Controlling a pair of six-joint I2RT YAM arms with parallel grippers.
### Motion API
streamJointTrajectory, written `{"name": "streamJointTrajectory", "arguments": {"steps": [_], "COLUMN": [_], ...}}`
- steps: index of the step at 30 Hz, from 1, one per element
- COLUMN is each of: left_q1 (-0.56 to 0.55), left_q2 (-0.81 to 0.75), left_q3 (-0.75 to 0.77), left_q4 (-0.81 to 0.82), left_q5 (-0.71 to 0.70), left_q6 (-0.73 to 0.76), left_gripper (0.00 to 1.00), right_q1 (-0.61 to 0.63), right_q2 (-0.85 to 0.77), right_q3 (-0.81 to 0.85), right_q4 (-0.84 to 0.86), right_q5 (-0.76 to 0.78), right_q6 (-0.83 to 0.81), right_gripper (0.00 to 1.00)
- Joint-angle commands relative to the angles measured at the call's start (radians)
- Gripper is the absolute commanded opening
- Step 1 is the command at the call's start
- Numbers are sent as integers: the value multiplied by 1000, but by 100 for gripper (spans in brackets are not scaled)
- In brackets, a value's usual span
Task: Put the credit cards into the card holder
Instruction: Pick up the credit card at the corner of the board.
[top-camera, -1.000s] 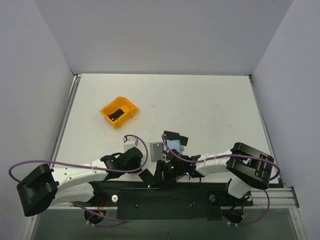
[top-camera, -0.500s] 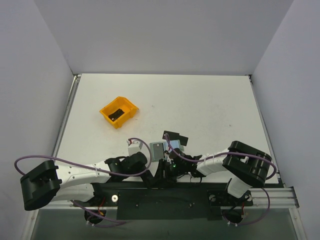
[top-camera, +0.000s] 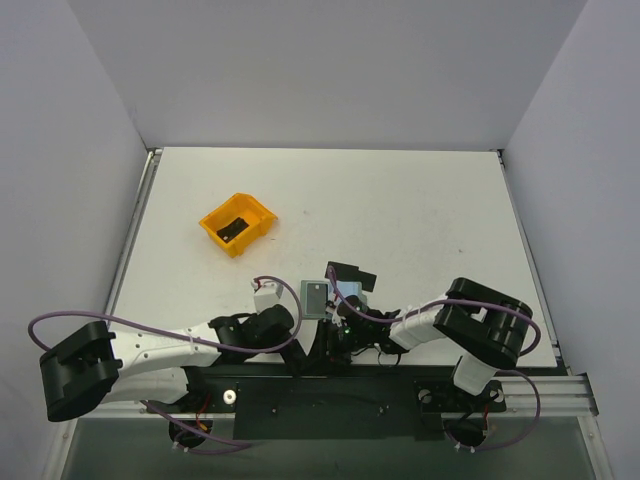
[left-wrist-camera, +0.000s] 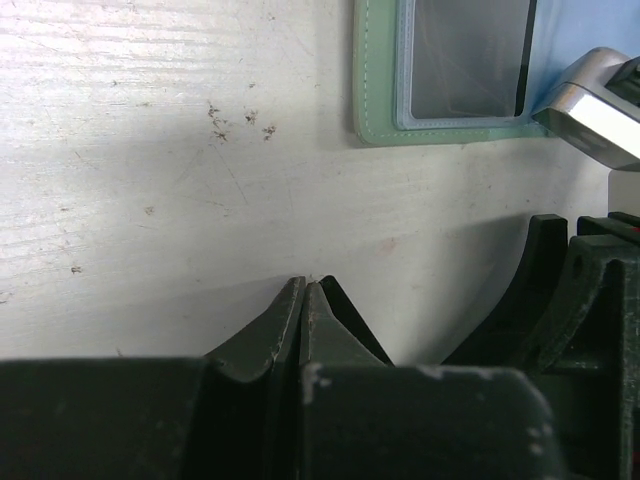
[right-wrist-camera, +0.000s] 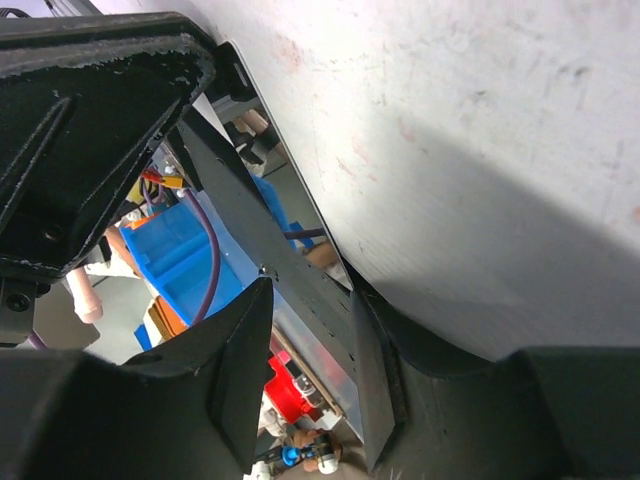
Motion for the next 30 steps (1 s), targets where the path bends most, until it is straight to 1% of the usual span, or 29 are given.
{"name": "streamJointTrajectory", "arguments": {"steps": [1, 5, 8, 10, 12, 16, 18, 25, 30], "left_q1": [-8, -10, -10, -10, -10, -12, -12, -18, -19], "left_q2": [2, 2, -1, -3, -6, -14, -18, -51, -70], "left_q3": [-33, -37, -40, -42, -43, -43, -45, -56, -62], "left_q4": [-70, -70, -75, -80, -83, -93, -101, -133, -152], "left_q5": [4, 12, 12, 15, 13, 13, 12, 7, 4], "left_q6": [-10, -15, -19, -21, -22, -33, -38, -68, -82], "left_gripper": [0, 0, 0, 0, 0, 0, 0, 0, 0], "right_q1": [-24, -22, -19, -18, -13, -1, 4, 18, 34], "right_q2": [52, 38, 18, 1, -19, -51, -54, -34, -34], "right_q3": [5, 4, 7, 18, 28, 73, 90, 108, 140], "right_q4": [-58, -66, -84, -113, -164, -283, -316, -328, -388], "right_q5": [110, 119, 139, 156, 176, 216, 230, 214, 222], "right_q6": [-14, -21, -43, -67, -96, -153, -170, -173, -192], "right_gripper": [32, 25, 17, 16, 16, 21, 23, 25, 27]}}
